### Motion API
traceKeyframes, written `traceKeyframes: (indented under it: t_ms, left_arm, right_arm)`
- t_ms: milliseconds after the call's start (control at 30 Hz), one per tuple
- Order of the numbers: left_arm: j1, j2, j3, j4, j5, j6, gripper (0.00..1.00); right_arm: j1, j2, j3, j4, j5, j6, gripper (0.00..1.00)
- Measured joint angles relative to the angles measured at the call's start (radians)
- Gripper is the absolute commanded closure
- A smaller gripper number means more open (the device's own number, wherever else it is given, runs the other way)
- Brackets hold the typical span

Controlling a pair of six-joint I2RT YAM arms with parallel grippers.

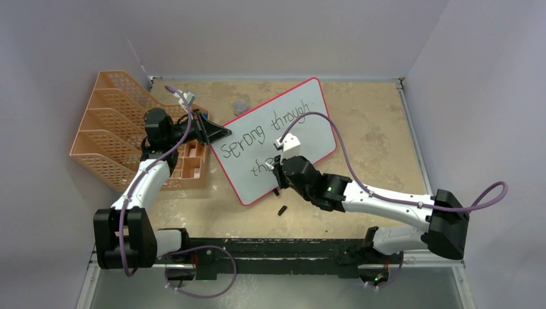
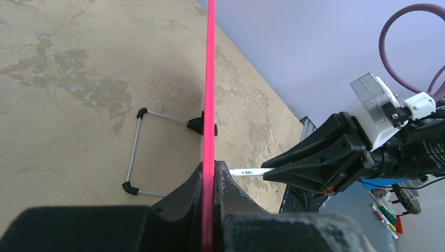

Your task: Write a sentence on the whiteboard

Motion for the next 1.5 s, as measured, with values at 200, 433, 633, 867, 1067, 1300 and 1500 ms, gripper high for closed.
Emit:
traceKeyframes:
  t_ms: [200, 433, 633, 867, 1067, 1300, 1500]
  left_arm:
    - [0.000, 0.000, 0.000, 0.000, 0.000, 0.000, 1.00]
    - [0.000, 0.000, 0.000, 0.000, 0.000, 0.000, 1.00]
    - [0.000, 0.000, 0.000, 0.000, 0.000, 0.000, 1.00]
    - [0.000, 0.000, 0.000, 0.000, 0.000, 0.000, 1.00]
    - [0.000, 0.000, 0.000, 0.000, 0.000, 0.000, 1.00]
    - [0.000, 0.000, 0.000, 0.000, 0.000, 0.000, 1.00]
    - [0.000, 0.000, 0.000, 0.000, 0.000, 0.000, 1.00]
  right_arm:
    - [0.000, 0.000, 0.005, 0.010, 0.002, 0.000, 1.00]
    - [0.000, 0.000, 0.005, 0.009, 0.010, 0.000, 1.00]
    - [0.000, -0.013, 0.005, -0.004, 0.026, 0.000, 1.00]
    - [-0.021, -0.076, 0.005, -0.016, 0.038, -0.008, 1.00]
    - [-0.073, -0.095, -0.010, -0.018, 0.049, -0.020, 1.00]
    - [-0.112, -0.103, -0.026, -0.019, 0.050, -0.029, 1.00]
    - [-0.138, -0.114, -0.041, -0.019, 0.044, -0.036, 1.00]
